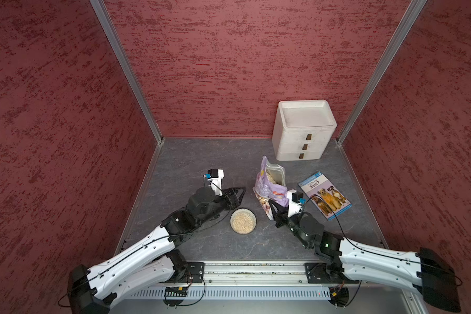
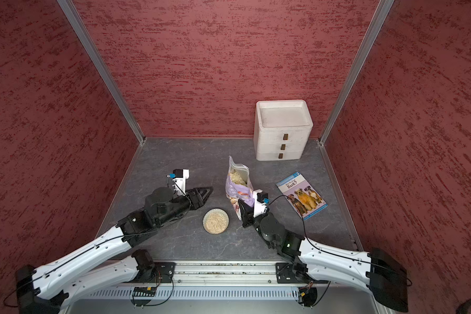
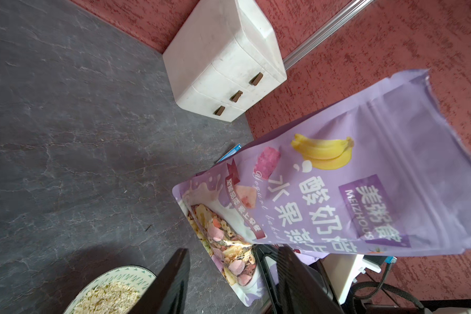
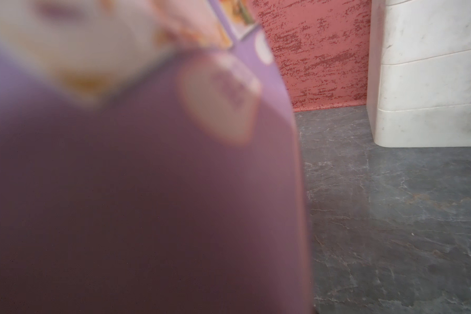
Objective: Pour the oats into the breakfast bowl
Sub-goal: Place the oats bag at the center of the board.
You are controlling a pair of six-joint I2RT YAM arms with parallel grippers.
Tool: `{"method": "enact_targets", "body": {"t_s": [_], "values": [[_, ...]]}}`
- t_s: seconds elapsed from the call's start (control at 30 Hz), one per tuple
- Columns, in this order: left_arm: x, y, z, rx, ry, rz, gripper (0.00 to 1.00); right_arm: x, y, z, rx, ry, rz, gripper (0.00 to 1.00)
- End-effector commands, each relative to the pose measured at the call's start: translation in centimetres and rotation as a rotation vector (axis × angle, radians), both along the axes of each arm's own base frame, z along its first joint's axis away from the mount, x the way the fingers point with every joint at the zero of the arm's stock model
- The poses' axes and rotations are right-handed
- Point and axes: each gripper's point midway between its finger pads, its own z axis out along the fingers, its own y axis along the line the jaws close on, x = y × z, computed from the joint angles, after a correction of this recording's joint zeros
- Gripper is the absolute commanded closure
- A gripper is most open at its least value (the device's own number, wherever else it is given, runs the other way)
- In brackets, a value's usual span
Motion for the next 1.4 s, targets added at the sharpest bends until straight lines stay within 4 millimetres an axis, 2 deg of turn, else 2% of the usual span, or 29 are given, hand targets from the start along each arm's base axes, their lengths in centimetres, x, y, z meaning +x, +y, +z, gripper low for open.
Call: {"method": "enact_targets", "body": {"t_s": [0.0,0.27,0.47,0.67,0.93,1.03,1.23,1.37], "values": [[-0.1,-1.8,-0.1,-0.011,-0.014,-0.071,0.44,1.2,-0.1,5.4,0.180,-0.075,-0.055,1.00],[0.6,-4.2,-3.8,0.025,0.056,-0.121,0.44,3.1,1.2,-0.2,0.051,-0.029,-0.073,1.00],[1.3,-4.2,-6.2,0.063,0.100,-0.084,0.45,4.2,0.9,-3.2,0.068,0.011,-0.090,1.00],[1.5,-3.9,-8.4,0.086,0.135,-0.059,0.47,3.8,1.1,-6.4,0.025,0.052,-0.059,0.97],[2.1,-3.6,-10.8,0.137,0.187,-0.014,0.50,3.1,0.9,-9.6,-0.034,0.118,-0.035,0.77],[2.4,-3.6,-11.5,0.151,0.204,-0.003,0.50,2.9,0.9,-10.5,-0.077,0.146,-0.030,0.63],[3.0,-3.2,-12.5,0.169,0.225,0.027,0.51,2.8,0.1,-11.1,-0.116,0.165,-0.051,0.45],[3.3,-3.1,-12.7,0.167,0.236,0.034,0.51,2.7,-0.4,-11.4,-0.125,0.172,-0.064,0.39]]}}
